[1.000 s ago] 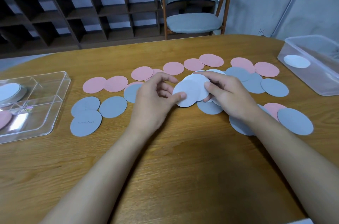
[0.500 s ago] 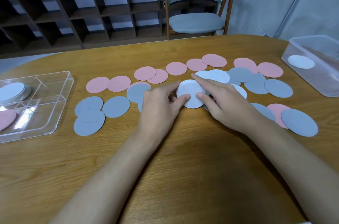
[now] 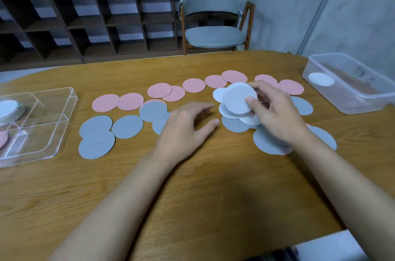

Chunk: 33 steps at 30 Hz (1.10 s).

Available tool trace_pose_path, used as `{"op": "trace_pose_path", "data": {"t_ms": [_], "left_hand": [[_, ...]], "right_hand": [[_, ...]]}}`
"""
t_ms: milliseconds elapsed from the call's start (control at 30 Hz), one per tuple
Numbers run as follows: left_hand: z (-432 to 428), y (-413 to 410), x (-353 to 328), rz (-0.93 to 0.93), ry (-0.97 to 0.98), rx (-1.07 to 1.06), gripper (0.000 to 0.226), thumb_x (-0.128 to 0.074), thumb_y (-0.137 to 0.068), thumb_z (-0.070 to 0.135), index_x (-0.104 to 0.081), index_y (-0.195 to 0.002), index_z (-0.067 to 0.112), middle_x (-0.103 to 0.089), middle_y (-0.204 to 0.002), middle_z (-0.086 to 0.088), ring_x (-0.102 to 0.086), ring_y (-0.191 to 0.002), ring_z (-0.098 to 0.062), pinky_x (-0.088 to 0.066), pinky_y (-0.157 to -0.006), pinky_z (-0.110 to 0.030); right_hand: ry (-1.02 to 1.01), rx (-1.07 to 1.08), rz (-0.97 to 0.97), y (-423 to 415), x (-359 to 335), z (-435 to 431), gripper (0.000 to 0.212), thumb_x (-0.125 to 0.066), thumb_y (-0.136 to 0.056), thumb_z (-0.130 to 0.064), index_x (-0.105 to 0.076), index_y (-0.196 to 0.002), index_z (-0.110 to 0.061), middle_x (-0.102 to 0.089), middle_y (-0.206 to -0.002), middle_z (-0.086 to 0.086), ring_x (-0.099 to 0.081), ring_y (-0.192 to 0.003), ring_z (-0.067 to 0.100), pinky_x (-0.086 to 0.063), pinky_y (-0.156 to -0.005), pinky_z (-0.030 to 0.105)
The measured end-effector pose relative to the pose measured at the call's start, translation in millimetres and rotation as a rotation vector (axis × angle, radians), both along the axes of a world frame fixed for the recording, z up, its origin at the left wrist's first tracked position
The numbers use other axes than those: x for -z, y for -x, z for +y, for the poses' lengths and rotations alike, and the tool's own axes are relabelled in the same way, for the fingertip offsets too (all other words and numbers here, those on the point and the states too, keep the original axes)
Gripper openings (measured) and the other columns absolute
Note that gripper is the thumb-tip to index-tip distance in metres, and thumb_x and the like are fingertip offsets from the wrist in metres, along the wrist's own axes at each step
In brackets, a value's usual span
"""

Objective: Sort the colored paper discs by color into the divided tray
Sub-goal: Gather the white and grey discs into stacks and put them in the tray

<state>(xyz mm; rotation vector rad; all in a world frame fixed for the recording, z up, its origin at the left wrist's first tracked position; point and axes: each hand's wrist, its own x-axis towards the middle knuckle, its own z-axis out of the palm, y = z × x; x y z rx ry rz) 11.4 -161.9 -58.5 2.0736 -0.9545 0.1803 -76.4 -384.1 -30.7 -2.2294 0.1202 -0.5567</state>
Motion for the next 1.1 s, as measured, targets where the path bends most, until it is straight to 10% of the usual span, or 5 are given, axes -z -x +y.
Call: {"op": "trace_pose_path", "data": {"t_ms": [267, 433, 533, 900, 1100], "left_hand": [[-44, -1, 3, -0.031, -0.150, 0.080, 0.044, -0.071, -0.094, 0.040, -0.066, -0.134, 0.023, -0.062, -0.138, 0.010, -0.051, -0.133, -0.009, -0.043, -0.111, -0.035], [-76, 2, -3, -0.015, -0.218, 0.076, 0.051, -0.069, -0.095, 0.044, -0.061, -0.141, 0.025, -0.055, -0.150, 0.009, -0.044, -0.139, -0.011, -0.031, -0.111, -0.021], [-76, -1, 4, -0.029, -0.220, 0.083, 0.040, -0.070, -0.095, 0.042, -0.068, -0.131, 0.024, -0.066, -0.134, 0.009, -0.055, -0.124, -0.013, -0.039, -0.095, -0.023], [-63, 0, 1, -0.350, -0.109, -0.071, 0.034, -0.039, -0.105, 0.039, -0.067, -0.099, 0.021, -0.068, -0.084, 0.005, -0.062, -0.077, -0.023, -0.048, -0.061, -0.038], [-64, 5, -8, -0.019, 0.244, -0.085, 0.016, -0.063, -0.103, 0.023, -0.074, -0.094, 0.014, -0.069, -0.080, 0.008, -0.058, -0.073, -0.007, -0.042, -0.067, -0.015]], "right_hand": [[-0.026, 0.252, -0.043, 12, 13, -48, 0.027, -0.057, -0.099, -0.017, -0.067, -0.121, -0.031, -0.068, -0.100, -0.020, -0.066, -0.088, 0.019, -0.055, -0.087, 0.050], [0.073, 0.276, -0.022, 11, 17, -52, 0.028, -0.057, -0.102, -0.016, -0.064, -0.128, -0.024, -0.064, -0.091, -0.017, -0.057, -0.082, -0.005, -0.040, -0.067, 0.006], [0.102, 0.258, -0.012, 8, 18, -54, 0.029, -0.057, -0.101, -0.014, -0.065, -0.128, -0.022, -0.064, -0.089, -0.014, -0.056, -0.079, -0.008, -0.037, -0.066, 0.004], [0.068, 0.238, 0.015, 1, 20, -55, 0.030, -0.057, -0.102, -0.016, -0.063, -0.130, -0.026, -0.071, -0.098, -0.003, -0.067, -0.088, 0.019, -0.056, -0.084, 0.039], [-0.063, 0.173, 0.005, 0, 23, -54, 0.029, -0.060, -0.100, -0.014, -0.065, -0.126, -0.025, -0.074, -0.106, -0.010, -0.070, -0.097, 0.013, -0.059, -0.089, 0.048]]}}
